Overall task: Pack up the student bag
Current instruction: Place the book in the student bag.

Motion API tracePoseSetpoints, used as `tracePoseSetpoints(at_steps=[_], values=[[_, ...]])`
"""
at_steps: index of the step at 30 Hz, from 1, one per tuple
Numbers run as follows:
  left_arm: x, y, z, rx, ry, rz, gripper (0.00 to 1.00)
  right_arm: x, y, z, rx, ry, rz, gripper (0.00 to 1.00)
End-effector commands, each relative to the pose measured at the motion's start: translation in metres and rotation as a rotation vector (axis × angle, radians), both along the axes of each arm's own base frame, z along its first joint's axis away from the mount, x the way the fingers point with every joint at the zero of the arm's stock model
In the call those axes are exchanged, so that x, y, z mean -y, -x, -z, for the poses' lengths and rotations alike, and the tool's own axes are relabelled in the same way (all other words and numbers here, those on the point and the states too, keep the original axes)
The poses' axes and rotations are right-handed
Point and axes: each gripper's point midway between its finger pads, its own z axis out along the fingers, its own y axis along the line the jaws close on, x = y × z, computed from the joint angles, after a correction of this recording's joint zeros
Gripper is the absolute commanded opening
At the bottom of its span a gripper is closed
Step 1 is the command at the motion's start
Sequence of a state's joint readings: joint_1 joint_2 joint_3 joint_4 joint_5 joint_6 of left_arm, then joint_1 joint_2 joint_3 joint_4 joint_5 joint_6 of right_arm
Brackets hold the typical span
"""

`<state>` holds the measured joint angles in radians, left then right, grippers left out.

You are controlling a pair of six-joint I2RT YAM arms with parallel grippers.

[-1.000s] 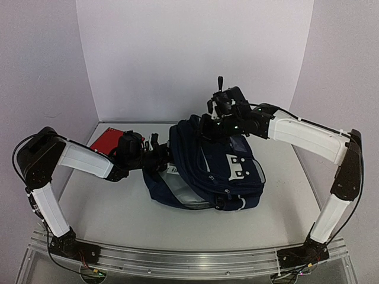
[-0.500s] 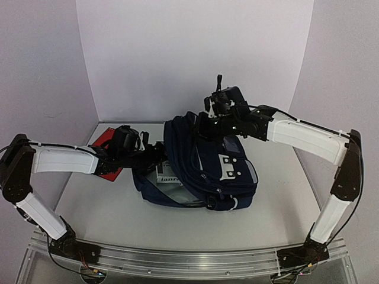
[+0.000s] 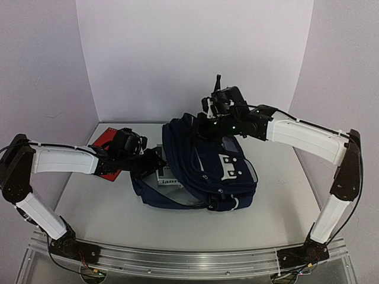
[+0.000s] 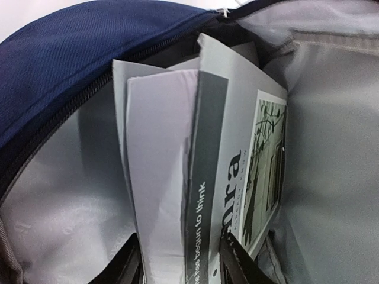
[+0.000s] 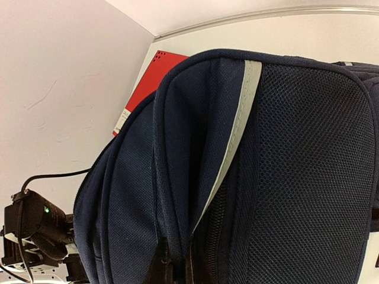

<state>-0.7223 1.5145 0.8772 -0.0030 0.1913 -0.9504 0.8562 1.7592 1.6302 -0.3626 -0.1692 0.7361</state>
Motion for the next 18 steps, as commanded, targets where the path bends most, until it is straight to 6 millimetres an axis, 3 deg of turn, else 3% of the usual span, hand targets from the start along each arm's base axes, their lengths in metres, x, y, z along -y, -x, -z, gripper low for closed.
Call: tracePoseSetpoints(at_steps=[1,12,18], values=[[0.041,-0.006,-0.021,0.051,0.126,0.090,0.33,-0.036,0.011,-0.134,0.268,-0.315,-0.101,0.00],[0.084,-0.015,-0.044,0.108,0.196,0.138,0.28,-0.058,0.017,-0.173,0.344,-0.411,-0.133,0.00],[0.094,-0.016,-0.038,0.078,0.162,0.154,0.27,-0.065,0.021,-0.199,0.420,-0.446,-0.162,0.00]])
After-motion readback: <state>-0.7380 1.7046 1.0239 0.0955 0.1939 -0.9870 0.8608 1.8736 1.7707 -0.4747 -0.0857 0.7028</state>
